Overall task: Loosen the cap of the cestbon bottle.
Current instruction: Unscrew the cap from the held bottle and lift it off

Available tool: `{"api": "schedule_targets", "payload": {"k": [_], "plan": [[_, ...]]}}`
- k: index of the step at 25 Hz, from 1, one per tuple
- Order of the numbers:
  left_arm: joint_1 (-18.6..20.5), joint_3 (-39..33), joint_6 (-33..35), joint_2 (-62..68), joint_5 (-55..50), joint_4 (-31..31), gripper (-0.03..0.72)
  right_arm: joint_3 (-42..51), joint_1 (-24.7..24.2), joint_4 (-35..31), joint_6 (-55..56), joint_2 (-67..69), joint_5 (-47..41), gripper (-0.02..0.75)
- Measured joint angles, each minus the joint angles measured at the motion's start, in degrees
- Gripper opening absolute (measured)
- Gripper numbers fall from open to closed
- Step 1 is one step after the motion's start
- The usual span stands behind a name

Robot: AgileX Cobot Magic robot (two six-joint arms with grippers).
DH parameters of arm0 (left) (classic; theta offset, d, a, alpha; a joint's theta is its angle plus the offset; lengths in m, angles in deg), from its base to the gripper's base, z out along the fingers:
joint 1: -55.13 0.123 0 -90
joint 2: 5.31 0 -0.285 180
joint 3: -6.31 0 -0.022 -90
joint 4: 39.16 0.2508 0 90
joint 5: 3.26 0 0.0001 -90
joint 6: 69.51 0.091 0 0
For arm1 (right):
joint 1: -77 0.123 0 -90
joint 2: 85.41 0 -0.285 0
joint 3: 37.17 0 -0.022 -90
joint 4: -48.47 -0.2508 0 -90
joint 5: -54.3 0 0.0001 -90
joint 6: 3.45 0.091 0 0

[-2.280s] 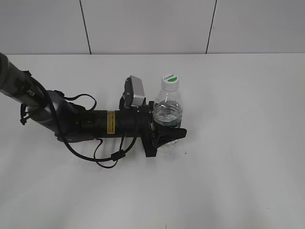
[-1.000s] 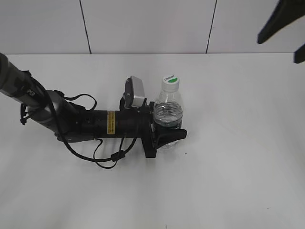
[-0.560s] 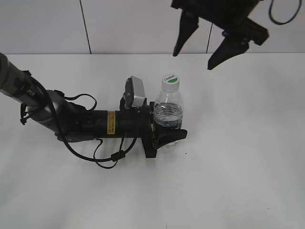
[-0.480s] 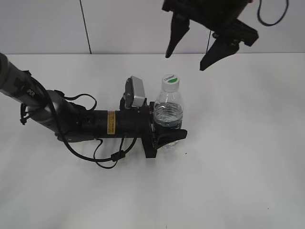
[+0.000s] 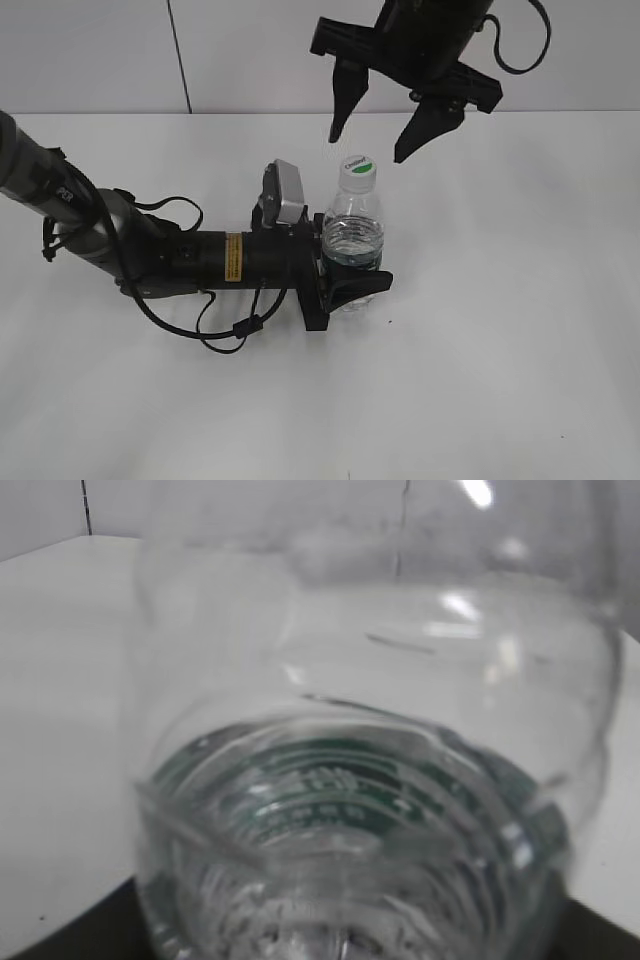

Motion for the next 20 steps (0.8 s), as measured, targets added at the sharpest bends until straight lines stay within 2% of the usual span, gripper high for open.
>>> {"api": "schedule_targets", "payload": {"k": [15, 20], "plan": [[0.0, 0.0, 0.0, 0.0, -0.1, -0.1, 0.402, -0.1, 1.7, 2.1, -0.2, 1.6, -0.1, 0.499], [0.0, 0.0, 0.0, 0.0, -0.1, -0.1, 0.402, -0.1, 1.9, 2.2, -1.1, 1.6, -0.1, 0.434]]}}
